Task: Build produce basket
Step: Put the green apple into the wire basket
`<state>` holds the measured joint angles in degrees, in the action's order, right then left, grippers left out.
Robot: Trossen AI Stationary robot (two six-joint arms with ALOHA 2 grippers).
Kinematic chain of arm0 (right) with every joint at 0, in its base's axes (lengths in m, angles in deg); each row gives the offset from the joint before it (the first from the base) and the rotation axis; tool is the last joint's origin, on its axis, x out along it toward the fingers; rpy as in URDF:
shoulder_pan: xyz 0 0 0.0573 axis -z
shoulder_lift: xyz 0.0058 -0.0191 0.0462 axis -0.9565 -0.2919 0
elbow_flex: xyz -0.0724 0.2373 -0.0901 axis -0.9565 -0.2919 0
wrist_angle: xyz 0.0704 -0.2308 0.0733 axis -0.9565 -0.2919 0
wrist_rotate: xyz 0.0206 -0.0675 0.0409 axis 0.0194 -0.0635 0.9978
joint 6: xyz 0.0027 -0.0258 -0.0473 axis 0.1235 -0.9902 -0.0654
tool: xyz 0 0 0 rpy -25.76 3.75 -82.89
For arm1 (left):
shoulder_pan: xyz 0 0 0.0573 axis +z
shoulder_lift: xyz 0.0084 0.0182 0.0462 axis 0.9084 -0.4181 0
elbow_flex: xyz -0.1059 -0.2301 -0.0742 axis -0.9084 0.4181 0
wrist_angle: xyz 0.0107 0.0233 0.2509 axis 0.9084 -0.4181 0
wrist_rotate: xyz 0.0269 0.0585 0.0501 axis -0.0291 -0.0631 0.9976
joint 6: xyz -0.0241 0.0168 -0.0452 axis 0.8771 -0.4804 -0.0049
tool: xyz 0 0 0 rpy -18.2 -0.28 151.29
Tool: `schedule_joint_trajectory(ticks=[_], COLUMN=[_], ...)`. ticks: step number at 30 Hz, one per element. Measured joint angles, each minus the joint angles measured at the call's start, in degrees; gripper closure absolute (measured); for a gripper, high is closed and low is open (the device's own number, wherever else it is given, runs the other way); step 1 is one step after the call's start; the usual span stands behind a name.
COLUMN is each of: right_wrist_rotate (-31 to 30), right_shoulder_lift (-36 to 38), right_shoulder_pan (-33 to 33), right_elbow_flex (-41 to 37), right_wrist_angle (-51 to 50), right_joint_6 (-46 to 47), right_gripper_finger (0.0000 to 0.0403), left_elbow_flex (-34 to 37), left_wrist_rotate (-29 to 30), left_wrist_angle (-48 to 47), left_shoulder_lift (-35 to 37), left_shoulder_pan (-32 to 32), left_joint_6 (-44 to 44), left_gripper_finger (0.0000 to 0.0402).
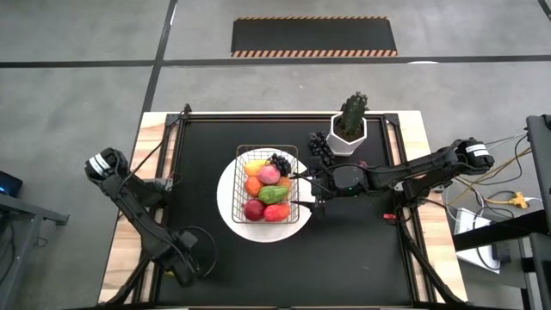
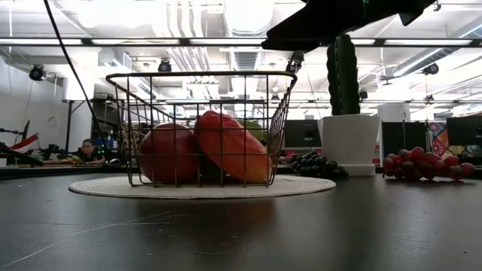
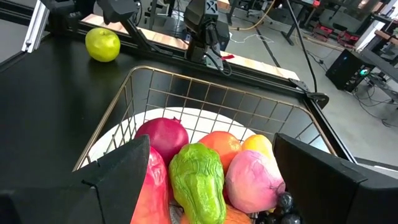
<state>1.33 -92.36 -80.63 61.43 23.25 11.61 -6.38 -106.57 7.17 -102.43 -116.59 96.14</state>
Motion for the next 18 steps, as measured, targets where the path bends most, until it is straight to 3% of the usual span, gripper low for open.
schedule_joint_trajectory(ticks=[6,18], right_wrist_rotate=[0.0,0.0], right_shoulder_lift=[0.0,0.0], right_shoulder_pan=[0.0,0.0], right_elbow_flex=[0.0,0.0], right_wrist_angle=[-0.6,-1.0], right_joint_6=[0.0,0.0], right_gripper_finger=[0.0074,0.0074], left_elbow_flex=[0.5,3.9], left_wrist_rotate=[-0.4,2.1], left_wrist_angle=[0.5,0.8], left_shoulder_lift=[0.0,0.0], left_shoulder_pan=[-0.6,-0.9], left_joint_6=[1.0,-1.2], left_gripper_finger=[0.0006,0.0006])
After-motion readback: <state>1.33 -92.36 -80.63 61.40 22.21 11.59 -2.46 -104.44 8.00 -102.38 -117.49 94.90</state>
